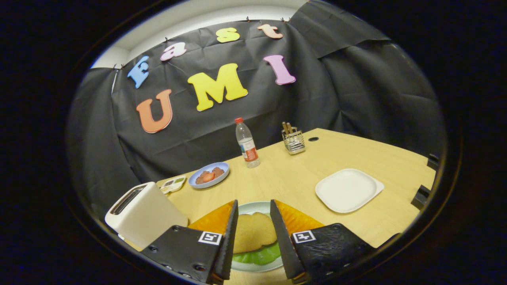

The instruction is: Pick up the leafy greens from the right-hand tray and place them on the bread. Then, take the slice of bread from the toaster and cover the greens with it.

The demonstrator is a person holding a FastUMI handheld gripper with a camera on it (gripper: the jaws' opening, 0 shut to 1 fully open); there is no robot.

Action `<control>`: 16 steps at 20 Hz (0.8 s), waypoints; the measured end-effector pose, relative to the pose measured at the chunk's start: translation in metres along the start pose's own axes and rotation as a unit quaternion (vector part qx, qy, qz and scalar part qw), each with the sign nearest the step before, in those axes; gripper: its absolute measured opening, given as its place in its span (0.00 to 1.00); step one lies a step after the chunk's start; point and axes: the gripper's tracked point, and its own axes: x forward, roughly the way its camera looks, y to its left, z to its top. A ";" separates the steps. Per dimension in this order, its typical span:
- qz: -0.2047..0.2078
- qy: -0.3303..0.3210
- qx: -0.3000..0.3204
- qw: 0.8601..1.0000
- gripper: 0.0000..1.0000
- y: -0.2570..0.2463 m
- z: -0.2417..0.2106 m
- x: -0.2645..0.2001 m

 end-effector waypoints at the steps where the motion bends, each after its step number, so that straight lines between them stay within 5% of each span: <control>1: -0.001 -0.007 0.001 1.000 0.60 -0.004 0.005 -0.003; 8: 0.022 -0.071 -0.030 0.997 0.94 -0.029 0.045 -0.025; 16: 0.044 -0.196 -0.120 0.972 0.95 -0.076 0.133 -0.099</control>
